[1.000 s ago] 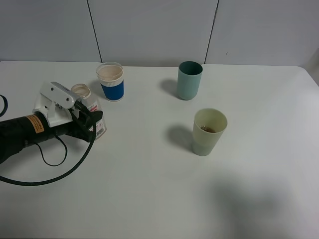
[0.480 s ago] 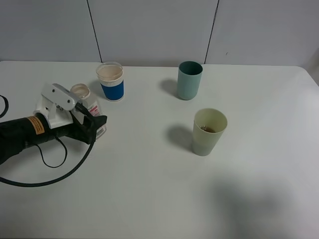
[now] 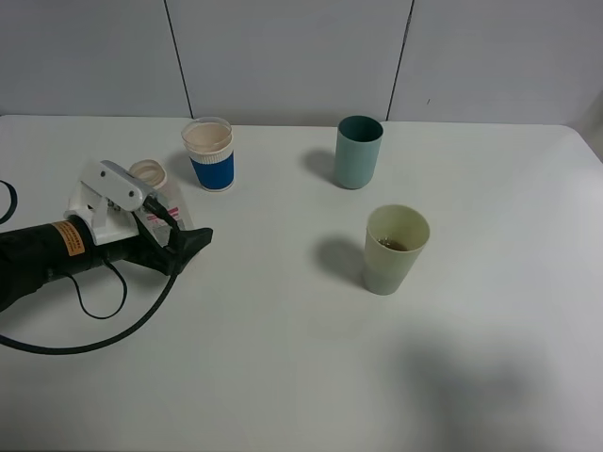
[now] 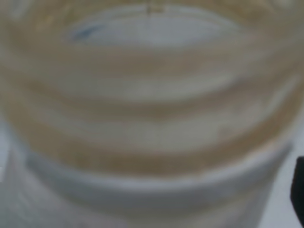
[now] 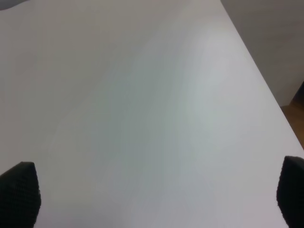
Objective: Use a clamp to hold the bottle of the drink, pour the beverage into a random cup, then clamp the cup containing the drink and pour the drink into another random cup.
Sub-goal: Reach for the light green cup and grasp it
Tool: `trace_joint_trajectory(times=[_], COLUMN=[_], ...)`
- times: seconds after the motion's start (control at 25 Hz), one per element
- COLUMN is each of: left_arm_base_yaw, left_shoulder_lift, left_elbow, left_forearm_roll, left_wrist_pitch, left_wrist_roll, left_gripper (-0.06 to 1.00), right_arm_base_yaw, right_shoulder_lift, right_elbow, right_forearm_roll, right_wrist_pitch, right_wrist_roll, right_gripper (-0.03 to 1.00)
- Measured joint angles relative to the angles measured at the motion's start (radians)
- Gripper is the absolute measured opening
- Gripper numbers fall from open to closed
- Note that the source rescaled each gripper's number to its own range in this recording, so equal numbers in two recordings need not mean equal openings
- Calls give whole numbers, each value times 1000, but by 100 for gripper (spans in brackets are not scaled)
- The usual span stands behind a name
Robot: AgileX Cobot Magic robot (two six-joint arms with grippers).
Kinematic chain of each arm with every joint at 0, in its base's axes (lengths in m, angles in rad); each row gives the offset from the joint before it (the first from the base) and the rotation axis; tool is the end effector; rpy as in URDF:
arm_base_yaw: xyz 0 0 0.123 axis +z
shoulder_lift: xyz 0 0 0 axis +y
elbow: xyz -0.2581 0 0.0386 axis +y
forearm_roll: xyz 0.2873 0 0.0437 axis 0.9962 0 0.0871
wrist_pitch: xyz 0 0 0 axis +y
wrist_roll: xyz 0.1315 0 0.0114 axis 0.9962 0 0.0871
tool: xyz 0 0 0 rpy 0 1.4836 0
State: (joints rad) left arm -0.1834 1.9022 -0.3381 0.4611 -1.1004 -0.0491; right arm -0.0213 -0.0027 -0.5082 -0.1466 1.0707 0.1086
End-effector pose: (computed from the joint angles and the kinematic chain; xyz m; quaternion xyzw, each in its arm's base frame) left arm 0.2624 -0.1019 0.0177 0.2538 0.7898 -0.1730 0.5309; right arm 0.0874 -0.0188 0.2804 0.0588 0.8487 -0.0504 0.5232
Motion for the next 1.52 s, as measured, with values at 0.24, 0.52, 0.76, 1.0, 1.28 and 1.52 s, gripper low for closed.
trace_joint_trajectory(times=[0.24, 0.52, 0.76, 1.0, 1.28, 1.52], left_arm_base_yaw=[0, 0, 0, 0, 0, 0], left_shoulder_lift=[-66, -237, -372, -558, -798, -1032], left_elbow=[11, 145, 238, 269, 270, 197], left_forearm_roll=[-2, -96, -163, -179, -239, -279], left_wrist_pitch=[8, 15, 50, 130, 230, 392], left_wrist_roll=[0, 0, 0, 0, -1, -3], left_gripper=[99, 99, 99, 100, 100, 100], right_arm_base_yaw=[0, 0, 0, 0, 0, 0], right_shoulder_lift=[0, 0, 0, 0, 0, 0], right_elbow=[0, 0, 0, 0, 0, 0], right_forearm_roll=[0, 0, 0, 0, 0, 0], right_wrist_pitch=[0, 0, 0, 0, 0, 0], right_wrist_roll=[0, 0, 0, 0, 0, 0], right_gripper=[100, 100, 100, 100, 100, 100])
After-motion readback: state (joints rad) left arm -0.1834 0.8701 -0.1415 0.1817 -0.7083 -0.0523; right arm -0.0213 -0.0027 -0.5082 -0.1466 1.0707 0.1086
